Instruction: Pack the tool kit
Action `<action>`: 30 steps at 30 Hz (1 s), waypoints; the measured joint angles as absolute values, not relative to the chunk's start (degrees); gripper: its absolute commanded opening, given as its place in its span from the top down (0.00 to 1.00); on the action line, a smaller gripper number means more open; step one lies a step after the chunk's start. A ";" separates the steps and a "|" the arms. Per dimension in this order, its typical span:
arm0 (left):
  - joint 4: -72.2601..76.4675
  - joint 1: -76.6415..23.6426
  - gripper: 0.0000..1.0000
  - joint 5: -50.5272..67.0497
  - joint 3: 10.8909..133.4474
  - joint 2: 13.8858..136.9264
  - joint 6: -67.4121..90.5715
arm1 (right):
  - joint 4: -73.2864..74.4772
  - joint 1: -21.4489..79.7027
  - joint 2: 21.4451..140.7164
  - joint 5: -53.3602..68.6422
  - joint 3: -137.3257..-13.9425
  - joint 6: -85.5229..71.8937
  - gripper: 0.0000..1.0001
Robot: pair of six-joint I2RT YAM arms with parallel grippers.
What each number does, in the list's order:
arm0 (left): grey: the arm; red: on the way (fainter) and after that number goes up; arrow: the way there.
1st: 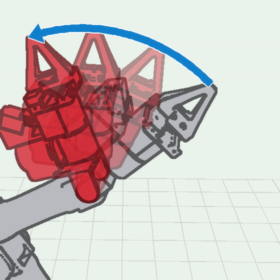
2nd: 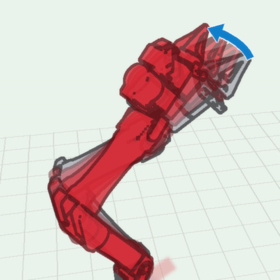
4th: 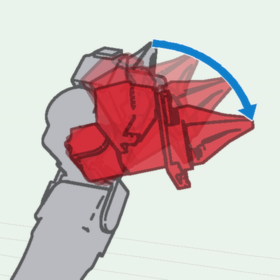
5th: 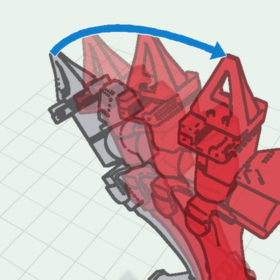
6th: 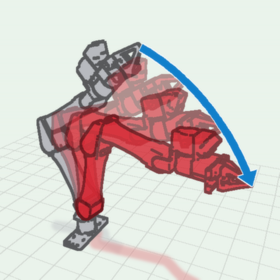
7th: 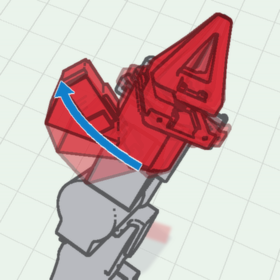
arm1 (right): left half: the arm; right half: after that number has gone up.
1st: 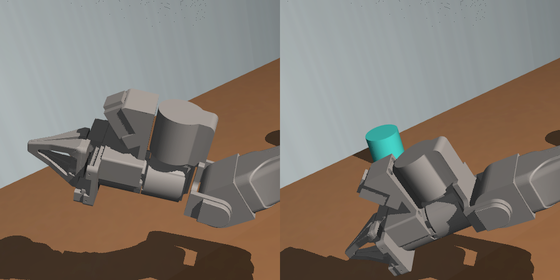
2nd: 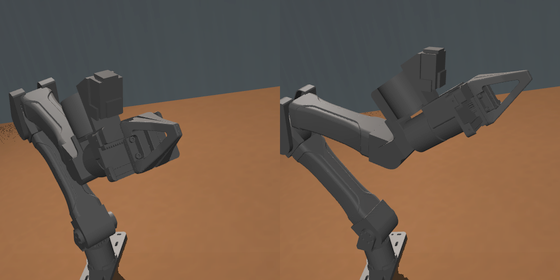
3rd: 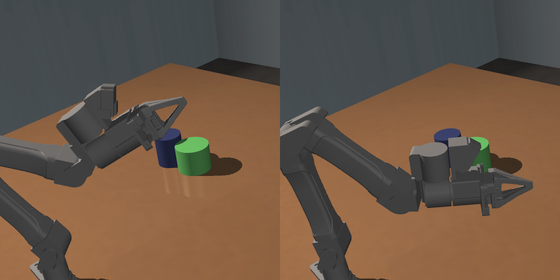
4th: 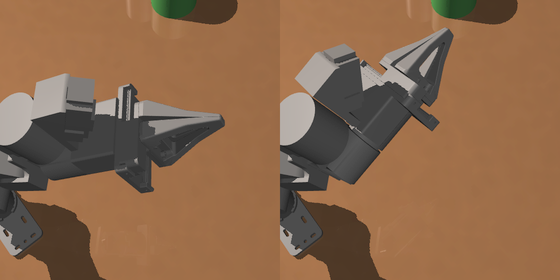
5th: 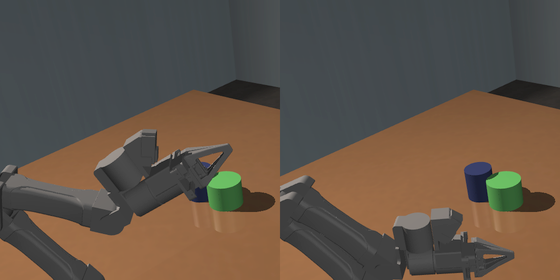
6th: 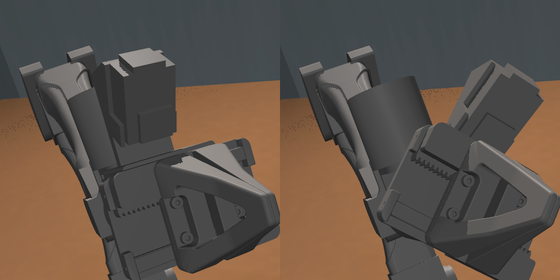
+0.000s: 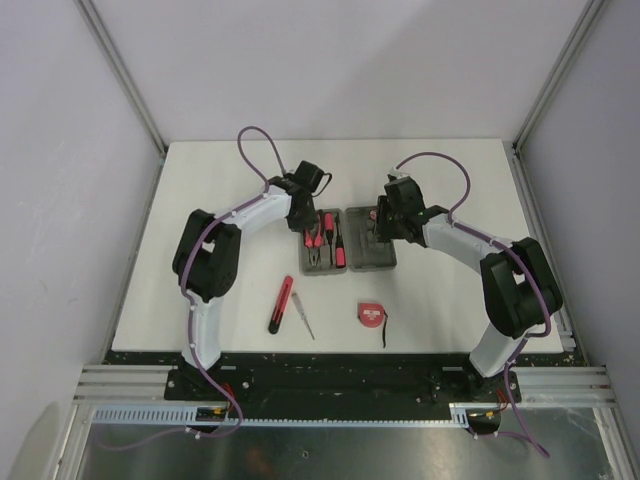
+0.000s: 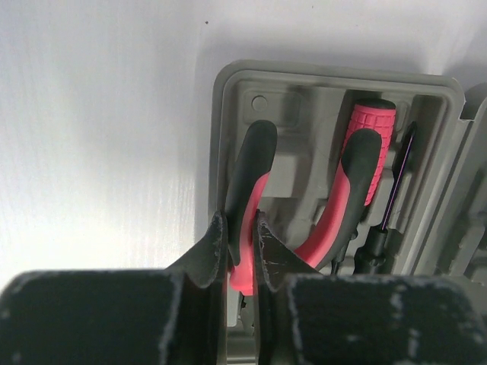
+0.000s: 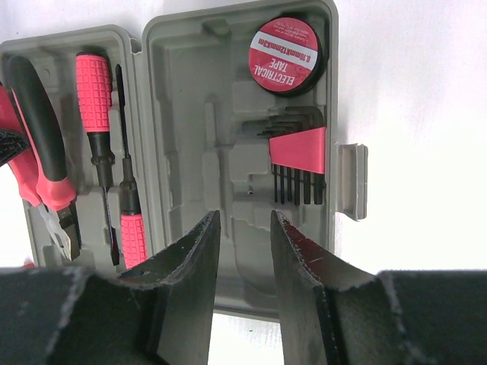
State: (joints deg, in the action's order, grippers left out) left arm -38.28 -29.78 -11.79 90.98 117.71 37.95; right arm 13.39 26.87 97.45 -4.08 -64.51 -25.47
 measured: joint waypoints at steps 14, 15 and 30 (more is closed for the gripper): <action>-38.24 -29.85 0.65 -11.18 90.85 117.80 37.54 | 13.39 26.70 97.45 -4.08 -64.51 -26.09 0.63; -38.22 -29.85 0.65 -11.18 90.85 117.80 37.54 | 13.39 26.65 97.45 -4.08 -64.51 -26.11 0.63; -38.24 -29.26 0.89 -12.40 90.89 117.23 35.07 | 13.17 26.89 95.64 -4.12 -63.53 -23.79 0.64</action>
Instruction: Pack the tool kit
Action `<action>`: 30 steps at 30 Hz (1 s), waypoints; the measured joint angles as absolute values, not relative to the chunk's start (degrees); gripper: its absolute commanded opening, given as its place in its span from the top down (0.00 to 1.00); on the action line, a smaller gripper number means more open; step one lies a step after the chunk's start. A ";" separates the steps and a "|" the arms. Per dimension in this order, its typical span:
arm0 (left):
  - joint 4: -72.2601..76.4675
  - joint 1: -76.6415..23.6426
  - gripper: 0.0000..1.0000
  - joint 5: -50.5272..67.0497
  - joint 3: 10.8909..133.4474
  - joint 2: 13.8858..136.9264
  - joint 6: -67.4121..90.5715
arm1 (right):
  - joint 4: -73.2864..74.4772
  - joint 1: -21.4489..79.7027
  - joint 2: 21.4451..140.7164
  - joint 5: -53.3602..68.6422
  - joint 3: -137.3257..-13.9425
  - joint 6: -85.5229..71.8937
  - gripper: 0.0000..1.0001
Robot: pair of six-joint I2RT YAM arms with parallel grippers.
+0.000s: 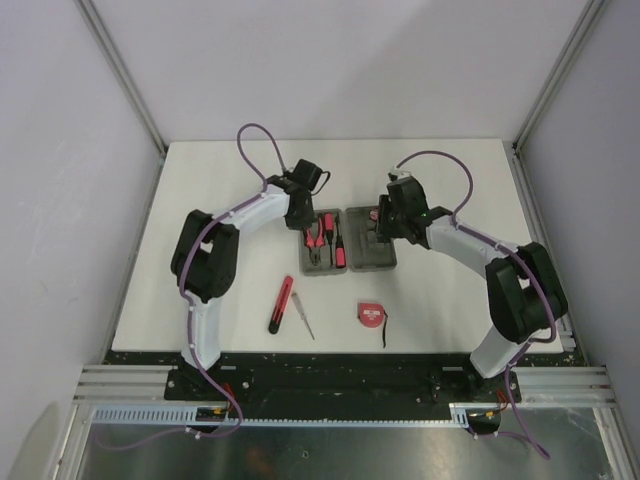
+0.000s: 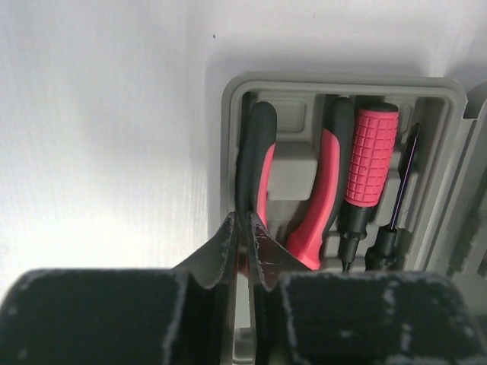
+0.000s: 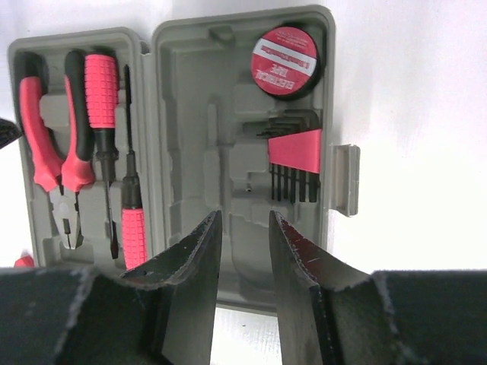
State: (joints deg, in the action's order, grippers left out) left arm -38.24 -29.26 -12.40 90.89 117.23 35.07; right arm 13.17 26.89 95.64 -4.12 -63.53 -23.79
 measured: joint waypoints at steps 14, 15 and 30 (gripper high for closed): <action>-35.16 -27.29 0.88 -8.12 91.96 117.71 31.44 | 6.00 36.91 94.13 -2.22 -63.44 -15.11 0.66; -34.89 -27.22 0.88 -7.66 91.96 117.97 31.44 | 5.08 37.34 94.59 -1.96 -63.44 -14.74 0.67; -32.69 -26.26 0.97 -5.82 91.64 119.15 31.48 | -7.84 42.87 103.39 4.38 -63.44 -6.87 0.71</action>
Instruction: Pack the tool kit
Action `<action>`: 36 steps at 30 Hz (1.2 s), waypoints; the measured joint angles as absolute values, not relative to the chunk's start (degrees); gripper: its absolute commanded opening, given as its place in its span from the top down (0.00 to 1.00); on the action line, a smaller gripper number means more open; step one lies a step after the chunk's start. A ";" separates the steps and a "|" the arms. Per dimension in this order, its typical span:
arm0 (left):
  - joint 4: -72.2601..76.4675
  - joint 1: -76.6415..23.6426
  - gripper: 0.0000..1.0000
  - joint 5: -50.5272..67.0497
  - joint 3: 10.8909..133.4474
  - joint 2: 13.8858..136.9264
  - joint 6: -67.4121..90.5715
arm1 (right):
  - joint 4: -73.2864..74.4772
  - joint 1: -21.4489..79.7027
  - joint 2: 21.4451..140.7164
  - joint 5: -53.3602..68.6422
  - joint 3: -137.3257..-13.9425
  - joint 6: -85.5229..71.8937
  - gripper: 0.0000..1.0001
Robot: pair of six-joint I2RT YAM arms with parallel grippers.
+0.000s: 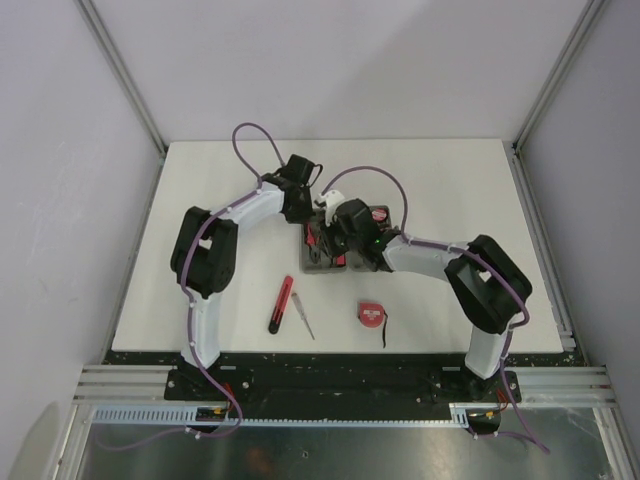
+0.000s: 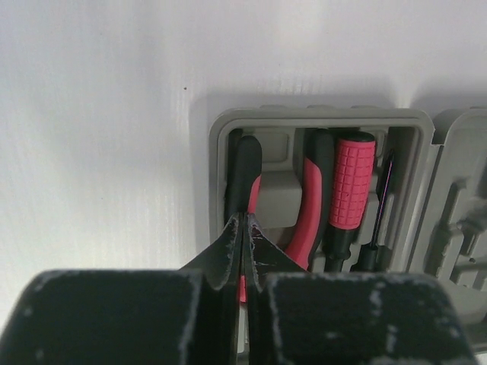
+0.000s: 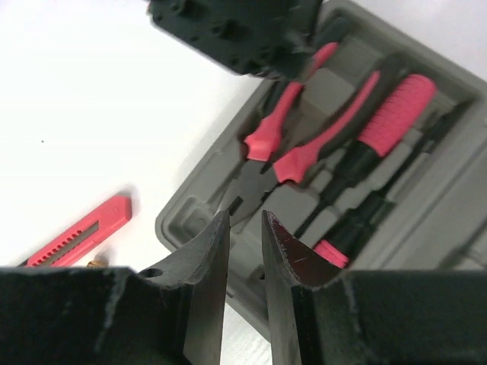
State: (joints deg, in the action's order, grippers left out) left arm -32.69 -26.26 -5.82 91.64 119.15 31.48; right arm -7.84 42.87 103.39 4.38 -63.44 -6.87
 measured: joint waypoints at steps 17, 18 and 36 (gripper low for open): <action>-29.98 -25.80 0.96 -3.84 90.11 119.48 31.51 | -11.99 44.77 110.32 4.40 -63.44 -5.98 0.72; -29.93 -25.80 0.94 -3.84 90.11 119.46 31.48 | -12.05 44.77 110.32 4.38 -63.44 -6.00 0.72; -33.19 -21.41 0.16 -2.85 90.56 108.68 30.65 | -7.73 44.36 91.70 -0.71 -63.22 -6.63 0.38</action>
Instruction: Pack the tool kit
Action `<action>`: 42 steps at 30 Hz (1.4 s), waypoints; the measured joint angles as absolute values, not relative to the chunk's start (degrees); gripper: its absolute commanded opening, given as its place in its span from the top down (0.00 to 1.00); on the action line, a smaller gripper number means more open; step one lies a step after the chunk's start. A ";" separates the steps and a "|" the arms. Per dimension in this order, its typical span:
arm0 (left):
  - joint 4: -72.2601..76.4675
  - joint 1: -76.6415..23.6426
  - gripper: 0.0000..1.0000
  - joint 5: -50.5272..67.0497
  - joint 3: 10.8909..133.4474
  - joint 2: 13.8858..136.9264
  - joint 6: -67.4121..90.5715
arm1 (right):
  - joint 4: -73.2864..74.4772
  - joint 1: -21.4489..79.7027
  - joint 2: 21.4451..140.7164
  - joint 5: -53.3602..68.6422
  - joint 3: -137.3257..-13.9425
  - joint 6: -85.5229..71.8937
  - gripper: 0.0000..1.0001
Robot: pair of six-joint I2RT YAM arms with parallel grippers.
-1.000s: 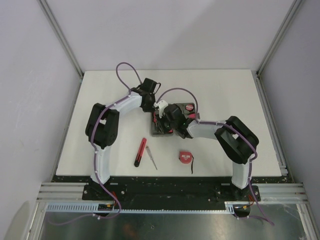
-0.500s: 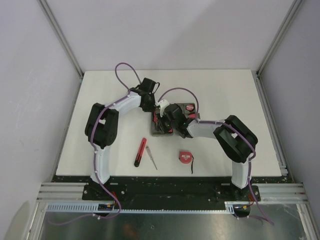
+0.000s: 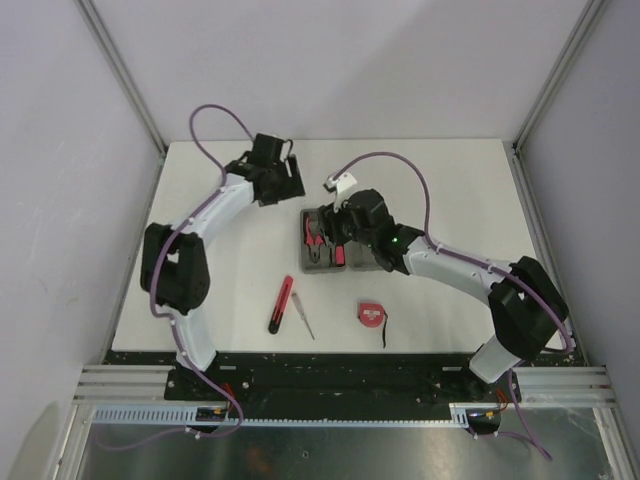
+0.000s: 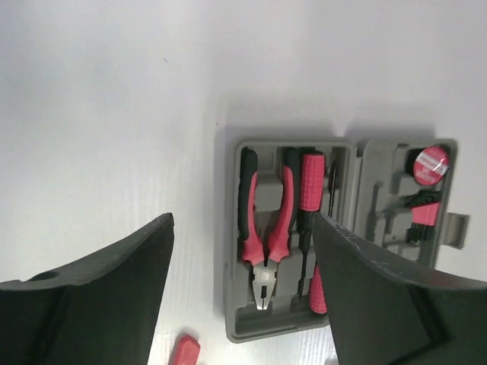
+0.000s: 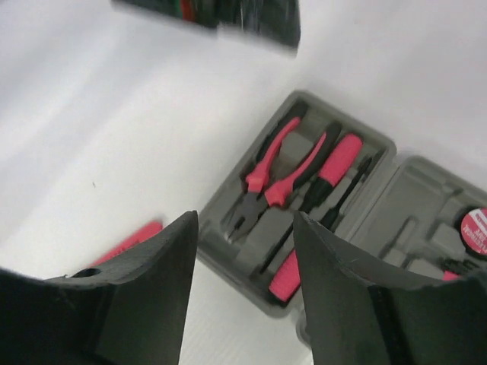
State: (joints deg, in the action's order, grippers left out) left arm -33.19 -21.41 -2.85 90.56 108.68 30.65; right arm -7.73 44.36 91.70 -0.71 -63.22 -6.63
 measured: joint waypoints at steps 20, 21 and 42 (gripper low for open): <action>-33.58 -6.35 0.00 -7.44 82.28 94.02 30.44 | 3.81 63.37 104.20 -2.39 -63.16 8.01 0.37; -33.63 -6.15 0.01 -7.44 81.80 93.73 30.44 | 4.16 63.59 104.88 -2.39 -63.33 8.01 0.37; -33.65 -5.91 0.01 -4.78 78.52 91.92 30.41 | 18.96 60.05 94.54 -17.04 -64.99 -13.04 0.03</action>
